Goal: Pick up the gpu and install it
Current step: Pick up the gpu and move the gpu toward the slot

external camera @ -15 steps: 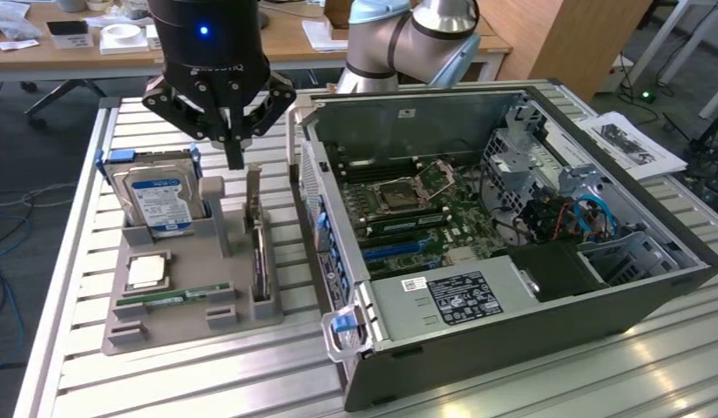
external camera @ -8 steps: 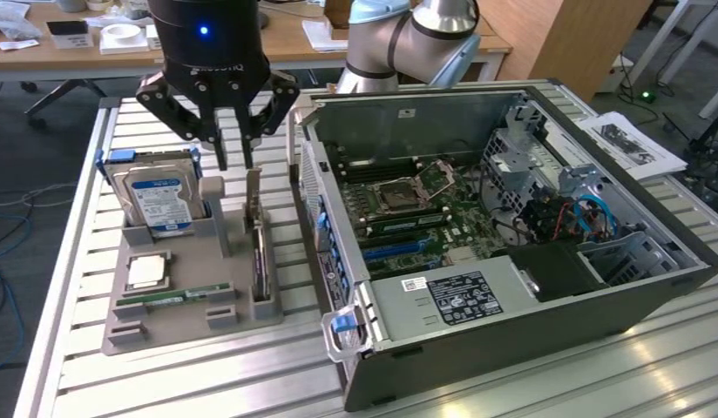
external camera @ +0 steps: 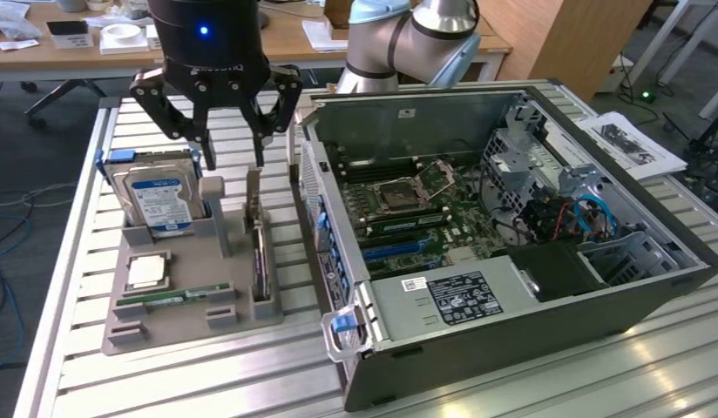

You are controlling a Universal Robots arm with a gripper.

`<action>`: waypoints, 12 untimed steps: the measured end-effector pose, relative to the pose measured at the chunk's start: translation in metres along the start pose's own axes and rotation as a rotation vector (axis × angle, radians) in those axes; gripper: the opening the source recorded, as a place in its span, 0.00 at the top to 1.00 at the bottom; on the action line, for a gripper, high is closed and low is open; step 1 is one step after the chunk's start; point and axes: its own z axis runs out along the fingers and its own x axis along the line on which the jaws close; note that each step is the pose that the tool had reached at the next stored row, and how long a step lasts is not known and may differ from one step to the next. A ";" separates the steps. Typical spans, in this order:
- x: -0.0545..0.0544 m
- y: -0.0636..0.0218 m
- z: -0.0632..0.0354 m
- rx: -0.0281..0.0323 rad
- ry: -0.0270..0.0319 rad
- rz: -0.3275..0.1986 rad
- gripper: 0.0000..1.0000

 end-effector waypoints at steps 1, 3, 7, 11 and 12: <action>0.000 0.0000 0.0005 0.0000 0.0000 0.000 0.47; 0.000 -0.0002 0.0029 -0.0001 -0.0002 0.000 0.47; 0.000 -0.0004 0.0081 0.0000 0.0001 0.000 0.47; 0.000 -0.0005 0.0118 0.0001 0.0000 0.000 0.47; 0.000 -0.0006 0.0131 0.0000 0.0000 0.000 0.47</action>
